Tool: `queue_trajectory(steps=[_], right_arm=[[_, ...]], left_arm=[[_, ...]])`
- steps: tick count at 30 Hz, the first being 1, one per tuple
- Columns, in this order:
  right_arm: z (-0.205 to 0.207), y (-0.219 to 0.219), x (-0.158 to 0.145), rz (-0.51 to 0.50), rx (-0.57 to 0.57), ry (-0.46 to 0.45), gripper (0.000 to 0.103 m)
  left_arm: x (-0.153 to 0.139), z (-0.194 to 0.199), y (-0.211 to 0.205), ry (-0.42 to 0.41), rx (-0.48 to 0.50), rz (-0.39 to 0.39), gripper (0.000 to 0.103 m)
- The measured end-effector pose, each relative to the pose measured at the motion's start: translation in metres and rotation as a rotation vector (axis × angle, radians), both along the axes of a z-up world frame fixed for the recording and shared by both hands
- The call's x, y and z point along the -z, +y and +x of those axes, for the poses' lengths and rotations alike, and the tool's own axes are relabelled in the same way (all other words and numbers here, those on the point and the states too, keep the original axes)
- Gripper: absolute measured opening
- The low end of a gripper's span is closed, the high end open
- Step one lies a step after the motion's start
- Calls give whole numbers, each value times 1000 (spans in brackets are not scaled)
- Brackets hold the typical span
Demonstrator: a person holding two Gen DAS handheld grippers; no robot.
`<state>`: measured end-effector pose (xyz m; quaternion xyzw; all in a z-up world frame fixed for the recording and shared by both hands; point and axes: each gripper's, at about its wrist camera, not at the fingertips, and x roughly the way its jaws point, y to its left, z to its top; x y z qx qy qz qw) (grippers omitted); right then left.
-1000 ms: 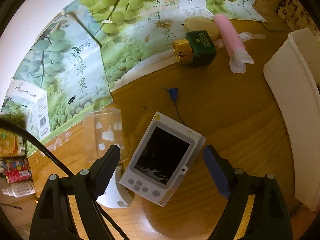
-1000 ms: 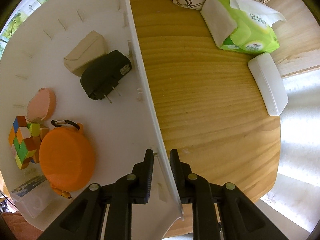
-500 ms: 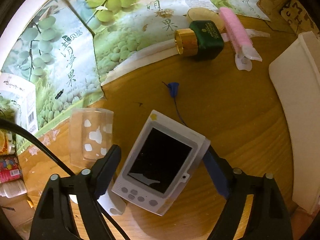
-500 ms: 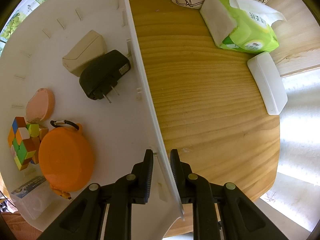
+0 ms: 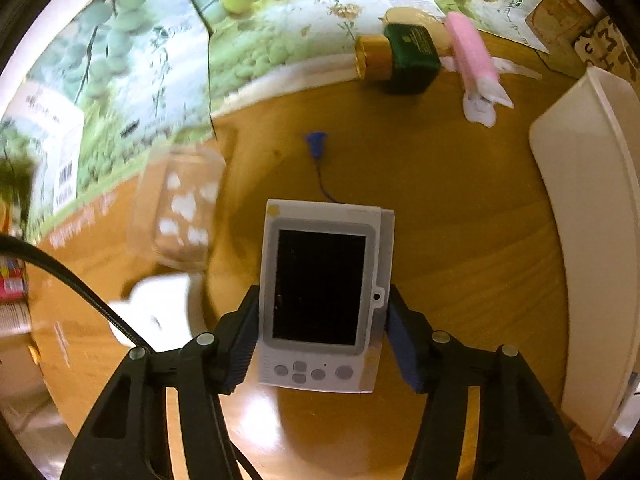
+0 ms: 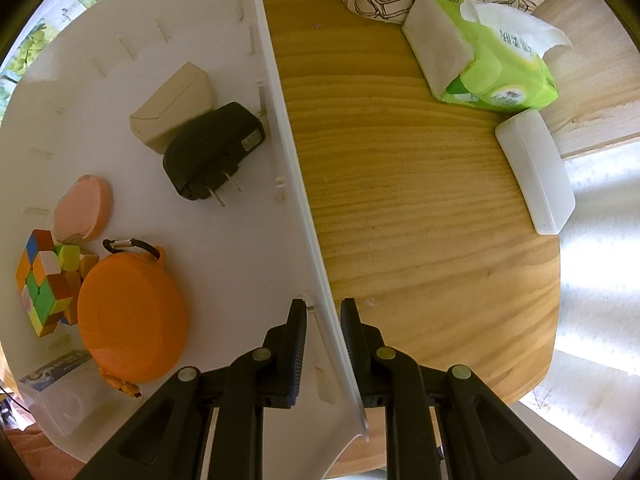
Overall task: Organize rigid objects
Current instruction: 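Close the left tool on the white device and lift it, then carry the white device over the tray and lower it with the left tool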
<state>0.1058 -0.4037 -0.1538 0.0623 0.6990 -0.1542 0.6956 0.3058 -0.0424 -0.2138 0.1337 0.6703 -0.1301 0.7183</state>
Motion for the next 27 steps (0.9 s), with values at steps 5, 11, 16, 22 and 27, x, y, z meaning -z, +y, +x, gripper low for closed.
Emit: queue_trajectory(steps=[5,11,16,22,27], right_arm=[[-6,1,-2,6,-13,-25,17],[-14,0,-5,20,-44,-54,17],[-21,0,-10,35,-89,-74,17],[-28,-3,-14,65,-137,-103,17],[-34,-4,-17,82,-189,-125,17]], left_arm=[[1,-29,-2,12,-40,-8,62],[2,-70,-9,39,-82,-40,61],[-8,-102,-12,28,-133,-72,61],[-42,-130,-5,-20,-204,-115,61],[-78,-147,-18,-83,-209,-117,61]])
